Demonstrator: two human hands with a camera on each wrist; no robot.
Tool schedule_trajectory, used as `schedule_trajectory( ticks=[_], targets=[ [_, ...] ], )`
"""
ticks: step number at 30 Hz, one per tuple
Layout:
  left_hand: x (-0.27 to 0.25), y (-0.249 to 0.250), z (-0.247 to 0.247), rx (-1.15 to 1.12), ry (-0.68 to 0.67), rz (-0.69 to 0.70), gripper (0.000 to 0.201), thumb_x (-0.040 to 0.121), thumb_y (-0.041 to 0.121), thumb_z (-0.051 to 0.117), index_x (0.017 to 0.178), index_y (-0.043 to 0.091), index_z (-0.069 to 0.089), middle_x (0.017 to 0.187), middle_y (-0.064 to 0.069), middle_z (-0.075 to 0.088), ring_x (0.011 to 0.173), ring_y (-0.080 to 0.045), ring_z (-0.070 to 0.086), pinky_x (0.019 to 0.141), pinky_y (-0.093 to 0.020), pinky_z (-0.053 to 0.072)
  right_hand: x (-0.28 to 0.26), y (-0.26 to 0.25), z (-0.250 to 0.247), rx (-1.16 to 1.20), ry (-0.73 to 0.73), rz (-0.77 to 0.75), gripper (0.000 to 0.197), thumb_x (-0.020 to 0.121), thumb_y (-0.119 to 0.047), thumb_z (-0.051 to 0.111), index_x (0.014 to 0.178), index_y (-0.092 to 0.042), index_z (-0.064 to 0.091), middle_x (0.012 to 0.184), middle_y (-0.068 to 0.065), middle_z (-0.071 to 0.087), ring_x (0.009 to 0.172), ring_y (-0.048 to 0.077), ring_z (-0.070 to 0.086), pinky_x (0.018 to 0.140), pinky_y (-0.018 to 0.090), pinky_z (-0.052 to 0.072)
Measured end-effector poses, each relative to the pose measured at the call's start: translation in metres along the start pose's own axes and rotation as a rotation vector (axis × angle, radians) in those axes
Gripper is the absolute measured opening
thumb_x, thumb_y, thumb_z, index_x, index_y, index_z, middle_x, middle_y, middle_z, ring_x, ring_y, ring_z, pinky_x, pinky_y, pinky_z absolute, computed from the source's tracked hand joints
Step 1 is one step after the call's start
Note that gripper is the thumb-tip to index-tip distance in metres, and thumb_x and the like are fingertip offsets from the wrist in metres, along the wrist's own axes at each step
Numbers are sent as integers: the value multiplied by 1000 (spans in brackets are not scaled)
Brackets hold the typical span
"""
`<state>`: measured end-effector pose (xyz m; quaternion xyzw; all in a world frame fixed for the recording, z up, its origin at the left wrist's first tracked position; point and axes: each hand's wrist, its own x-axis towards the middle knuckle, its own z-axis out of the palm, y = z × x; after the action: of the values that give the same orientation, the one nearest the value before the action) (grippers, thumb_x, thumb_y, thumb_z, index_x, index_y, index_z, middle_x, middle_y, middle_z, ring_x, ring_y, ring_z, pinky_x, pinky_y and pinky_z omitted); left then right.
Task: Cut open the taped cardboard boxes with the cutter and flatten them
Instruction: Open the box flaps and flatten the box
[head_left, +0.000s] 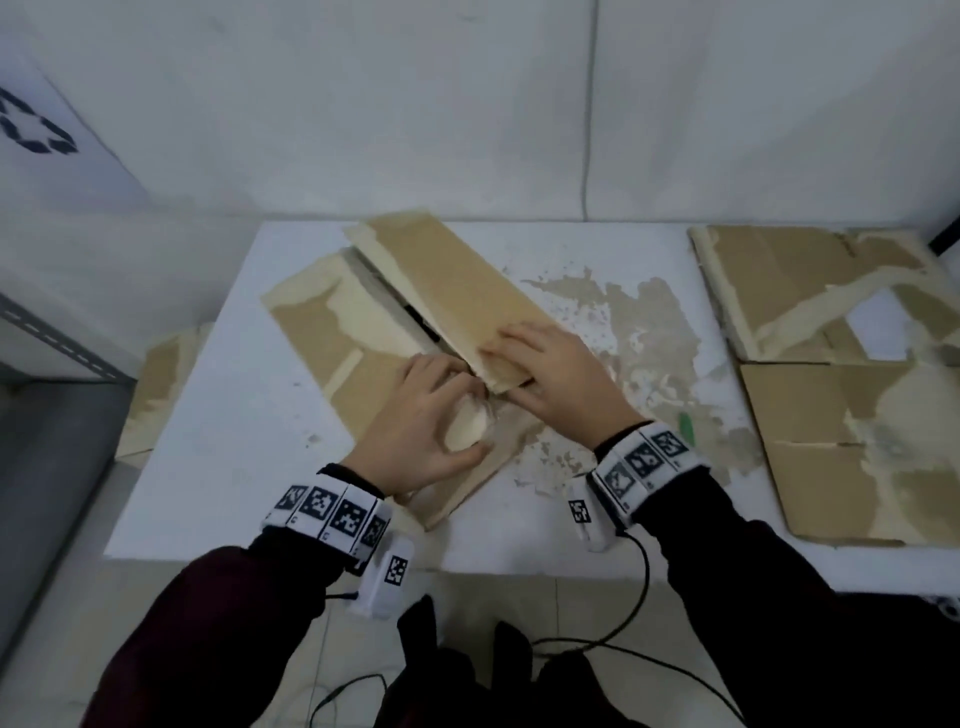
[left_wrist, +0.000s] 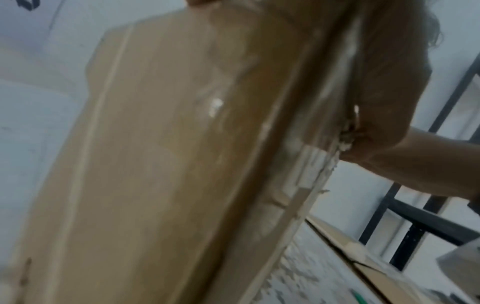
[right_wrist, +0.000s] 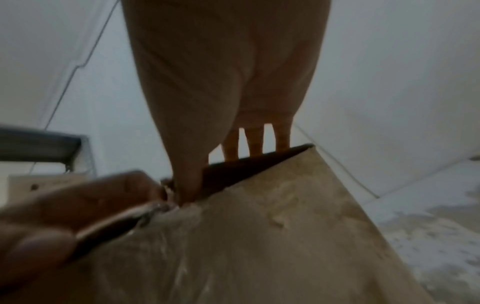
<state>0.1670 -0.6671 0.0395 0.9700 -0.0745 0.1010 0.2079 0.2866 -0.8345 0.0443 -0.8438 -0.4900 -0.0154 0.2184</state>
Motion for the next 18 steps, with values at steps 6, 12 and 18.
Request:
schedule_trajectory(
  ticks=[6,12,18],
  targets=[
    [-18,-5,-35,269,137,40,39,86,50,47,94,13,57,104,-6,55,101,-24,54,108,-48,19,0,8,-37,316,583,353,40,96,-8,44,135,-8,41,98,-10,52,81,-6,47,74,7,36],
    [-60,12,-95,556,244,-147,41,72,39,52,104,21,70,96,-3,58,101,-28,54,93,-47,28,-11,40,-26,-263,272,455,31,86,-3,47,110,-8,66,122,19,55,111,39,47,91,47,40],
    [-117,13,-92,561,33,-779,55,80,59,29,96,26,69,86,-1,64,87,-25,60,97,-47,30,2,10,-16,31,-219,578,34,98,-19,31,114,0,53,109,21,60,89,31,52,78,36,41]
  ],
)
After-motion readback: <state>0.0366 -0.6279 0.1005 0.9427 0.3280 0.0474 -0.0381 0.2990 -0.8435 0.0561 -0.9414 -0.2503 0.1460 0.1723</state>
